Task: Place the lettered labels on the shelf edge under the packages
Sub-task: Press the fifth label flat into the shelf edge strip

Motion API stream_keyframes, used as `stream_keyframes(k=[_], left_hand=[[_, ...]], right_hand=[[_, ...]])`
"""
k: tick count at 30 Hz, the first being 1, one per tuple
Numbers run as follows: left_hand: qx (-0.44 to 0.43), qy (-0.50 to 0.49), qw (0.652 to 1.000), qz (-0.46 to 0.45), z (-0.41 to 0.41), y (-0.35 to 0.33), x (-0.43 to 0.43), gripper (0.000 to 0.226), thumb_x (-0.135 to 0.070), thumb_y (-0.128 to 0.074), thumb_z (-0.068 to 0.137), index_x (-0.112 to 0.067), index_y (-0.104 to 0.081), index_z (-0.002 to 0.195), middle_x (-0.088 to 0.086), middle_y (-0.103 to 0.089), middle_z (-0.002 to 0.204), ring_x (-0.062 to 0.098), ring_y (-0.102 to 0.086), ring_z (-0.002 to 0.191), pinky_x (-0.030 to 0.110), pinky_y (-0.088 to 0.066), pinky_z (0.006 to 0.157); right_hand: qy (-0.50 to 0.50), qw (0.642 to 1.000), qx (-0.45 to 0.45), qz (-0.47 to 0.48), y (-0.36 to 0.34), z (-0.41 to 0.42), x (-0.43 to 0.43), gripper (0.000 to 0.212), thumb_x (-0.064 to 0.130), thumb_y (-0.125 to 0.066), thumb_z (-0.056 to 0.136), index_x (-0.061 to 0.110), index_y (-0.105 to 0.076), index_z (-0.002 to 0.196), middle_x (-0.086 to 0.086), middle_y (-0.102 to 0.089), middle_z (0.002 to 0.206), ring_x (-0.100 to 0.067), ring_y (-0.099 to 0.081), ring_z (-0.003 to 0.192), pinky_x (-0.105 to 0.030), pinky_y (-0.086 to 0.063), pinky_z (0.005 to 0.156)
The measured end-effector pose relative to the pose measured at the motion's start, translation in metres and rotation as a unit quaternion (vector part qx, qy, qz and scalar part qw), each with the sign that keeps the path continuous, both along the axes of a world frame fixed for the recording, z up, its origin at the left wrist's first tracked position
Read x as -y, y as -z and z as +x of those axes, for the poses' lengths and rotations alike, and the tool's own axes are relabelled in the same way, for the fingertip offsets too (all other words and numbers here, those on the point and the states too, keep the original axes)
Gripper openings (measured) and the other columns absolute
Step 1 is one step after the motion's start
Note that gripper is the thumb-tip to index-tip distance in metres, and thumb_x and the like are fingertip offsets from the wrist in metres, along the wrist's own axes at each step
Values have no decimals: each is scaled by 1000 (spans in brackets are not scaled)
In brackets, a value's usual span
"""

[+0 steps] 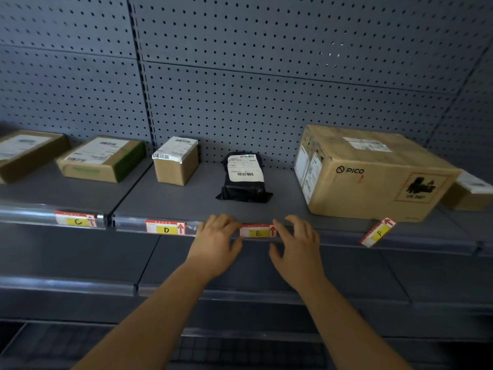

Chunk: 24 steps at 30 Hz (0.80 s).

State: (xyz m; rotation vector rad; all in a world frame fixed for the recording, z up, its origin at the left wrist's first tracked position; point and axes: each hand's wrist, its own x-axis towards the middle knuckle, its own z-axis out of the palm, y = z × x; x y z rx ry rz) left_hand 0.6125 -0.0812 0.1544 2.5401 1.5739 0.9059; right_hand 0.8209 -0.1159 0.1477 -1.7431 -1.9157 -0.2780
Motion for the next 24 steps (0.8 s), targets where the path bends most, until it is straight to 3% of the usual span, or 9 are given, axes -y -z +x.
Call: stream_keyframes(k=[4, 11, 24], left_hand=[[-8, -3, 1000, 21, 6, 1, 2, 32, -28, -64, 82, -19, -63, 112, -1, -58, 107, 23, -51, 98, 40, -41, 85], [-18, -16, 999, 23, 13, 0, 5, 34, -30, -60, 84, -23, -59, 116, -1, -55, 108, 21, -49, 99, 39, -40, 88], [-45, -38, 998, 18, 18, 0, 8, 35, -29, -62, 83, -23, -60, 117, -1, -52, 109, 21, -48, 100, 41, -39, 92]], right_hand=[[-15, 1000, 11, 6, 1, -5, 4, 57, 35, -66, 80, 22, -52, 133, -7, -43, 134, -27, -41, 123, -47, -37, 99], [-15, 1000, 15, 5, 1, -9, 0, 50, 36, -66, 78, 23, -57, 126, -4, -47, 124, -24, -48, 114, -43, -39, 95], [-27, 999, -6, -20, 8, -8, 4, 53, 36, -66, 79, 26, -53, 129, 0, -49, 113, -21, -48, 107, -41, -40, 95]])
